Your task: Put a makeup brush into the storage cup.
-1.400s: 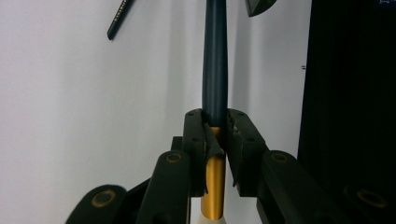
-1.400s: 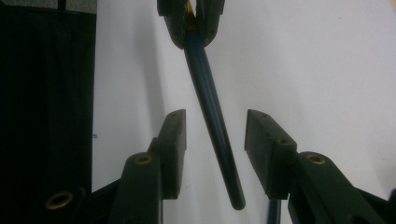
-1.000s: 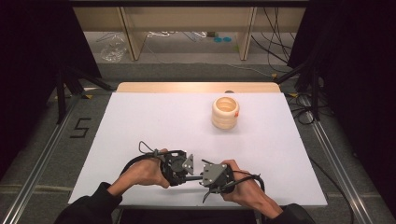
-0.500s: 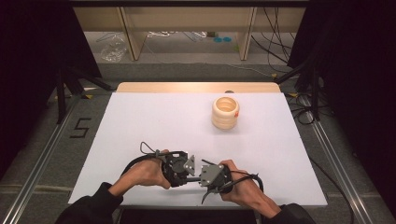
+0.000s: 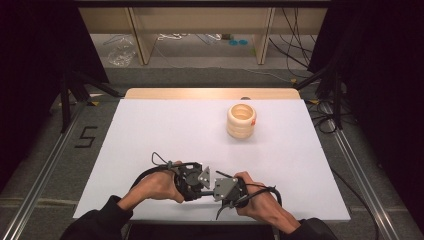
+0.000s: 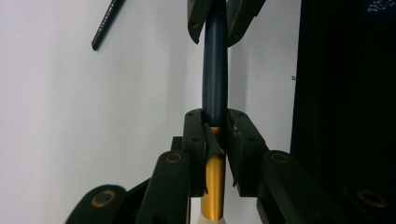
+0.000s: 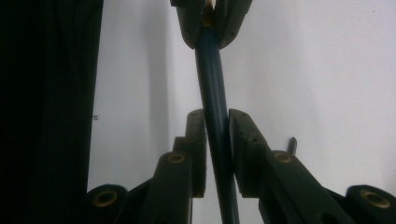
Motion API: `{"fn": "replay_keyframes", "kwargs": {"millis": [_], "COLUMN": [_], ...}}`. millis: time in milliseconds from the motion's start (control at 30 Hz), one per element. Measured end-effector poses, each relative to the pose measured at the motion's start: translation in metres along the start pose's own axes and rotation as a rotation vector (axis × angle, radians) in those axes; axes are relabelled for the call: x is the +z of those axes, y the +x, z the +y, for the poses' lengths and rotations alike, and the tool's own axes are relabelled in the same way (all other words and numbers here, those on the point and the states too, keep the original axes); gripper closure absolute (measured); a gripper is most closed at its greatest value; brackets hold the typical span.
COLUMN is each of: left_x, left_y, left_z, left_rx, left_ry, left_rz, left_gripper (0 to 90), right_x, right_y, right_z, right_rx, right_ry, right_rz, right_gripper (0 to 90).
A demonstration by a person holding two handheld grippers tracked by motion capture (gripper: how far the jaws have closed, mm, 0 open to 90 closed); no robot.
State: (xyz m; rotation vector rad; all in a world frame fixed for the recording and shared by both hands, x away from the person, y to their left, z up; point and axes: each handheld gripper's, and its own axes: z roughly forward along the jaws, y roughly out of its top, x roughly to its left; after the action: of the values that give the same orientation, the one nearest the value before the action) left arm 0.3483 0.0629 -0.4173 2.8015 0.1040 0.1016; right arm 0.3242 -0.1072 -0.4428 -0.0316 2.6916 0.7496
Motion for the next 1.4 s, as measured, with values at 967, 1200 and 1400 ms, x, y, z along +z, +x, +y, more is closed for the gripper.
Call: {"fn": "replay_keyframes", "kwargs": {"millis": [967,1200,1400], "left_x": [-0.007,-0.008,-0.004], "left_y": [0.005,0.011,0.012], "left_z": [-0.003,-0.01,-0.013], "left_rx": [-0.034,-0.027,-0.022], "left_ry": [-0.07,-0.079,-0.092], "left_rz": [-0.013,0.002,0.007], "left_gripper": [76.1,69.9,65.6], "right_x": [-0.003,-0.006,-0.013], "right_y": [0.0,-0.001,-0.002], "right_z": [-0.002,-0.003,-0.001], "right_rx": [-0.054,-0.06,-0.051], "right_ry": [-0.011,-0.018,-0.042], "right_rz": [-0.013,-0.029,-0.038], "right_gripper": [81.4,81.5,81.6]}}
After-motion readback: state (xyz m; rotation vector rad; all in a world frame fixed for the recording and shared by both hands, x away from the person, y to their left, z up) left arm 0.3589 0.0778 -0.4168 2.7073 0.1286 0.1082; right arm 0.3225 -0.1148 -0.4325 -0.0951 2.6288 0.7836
